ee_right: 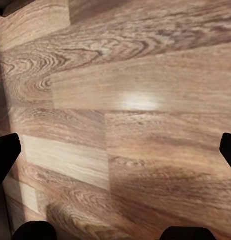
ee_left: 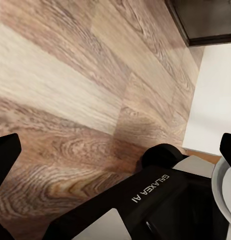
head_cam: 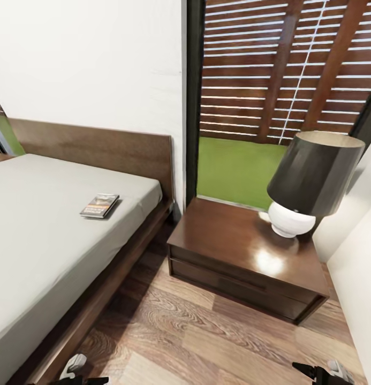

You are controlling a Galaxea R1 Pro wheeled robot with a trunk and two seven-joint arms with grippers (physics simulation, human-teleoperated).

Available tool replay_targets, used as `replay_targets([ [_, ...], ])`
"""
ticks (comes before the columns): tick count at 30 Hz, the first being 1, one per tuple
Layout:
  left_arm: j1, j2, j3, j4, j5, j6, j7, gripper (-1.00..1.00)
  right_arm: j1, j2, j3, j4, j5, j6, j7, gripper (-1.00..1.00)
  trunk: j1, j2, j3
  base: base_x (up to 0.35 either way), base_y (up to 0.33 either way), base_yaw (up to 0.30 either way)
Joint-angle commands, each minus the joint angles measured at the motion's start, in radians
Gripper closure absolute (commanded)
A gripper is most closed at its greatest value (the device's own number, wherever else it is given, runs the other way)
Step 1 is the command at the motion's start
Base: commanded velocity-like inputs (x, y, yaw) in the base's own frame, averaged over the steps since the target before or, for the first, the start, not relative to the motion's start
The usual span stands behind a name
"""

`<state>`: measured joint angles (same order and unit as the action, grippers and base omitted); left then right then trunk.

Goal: In the bedroom, move the book from the bed onto either nightstand, and place the two sandals side by side next to the bed.

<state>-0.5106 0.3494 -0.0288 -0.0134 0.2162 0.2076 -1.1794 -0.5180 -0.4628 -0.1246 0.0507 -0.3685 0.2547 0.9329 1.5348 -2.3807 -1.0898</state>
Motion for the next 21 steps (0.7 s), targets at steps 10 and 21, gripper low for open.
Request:
replay_targets([
  [10, 0.0, 0.0, -0.003, 0.0, 0.006, 0.01, -0.002, -1.0, -0.001, -0.001, -0.007, 0.003, -0.002, 0.009, 0.002, -1.0, 0.0, 0.0, -0.001, 0.113, 0.064, -0.135],
  [21, 0.0, 0.001, -0.003, 0.0, 0.006, 0.01, -0.003, -1.0, -0.002, -0.001, -0.006, 0.003, -0.004, 0.009, 0.003, -1.0, 0.0, 0.0, -0.001, 0.097, 0.037, -0.187],
])
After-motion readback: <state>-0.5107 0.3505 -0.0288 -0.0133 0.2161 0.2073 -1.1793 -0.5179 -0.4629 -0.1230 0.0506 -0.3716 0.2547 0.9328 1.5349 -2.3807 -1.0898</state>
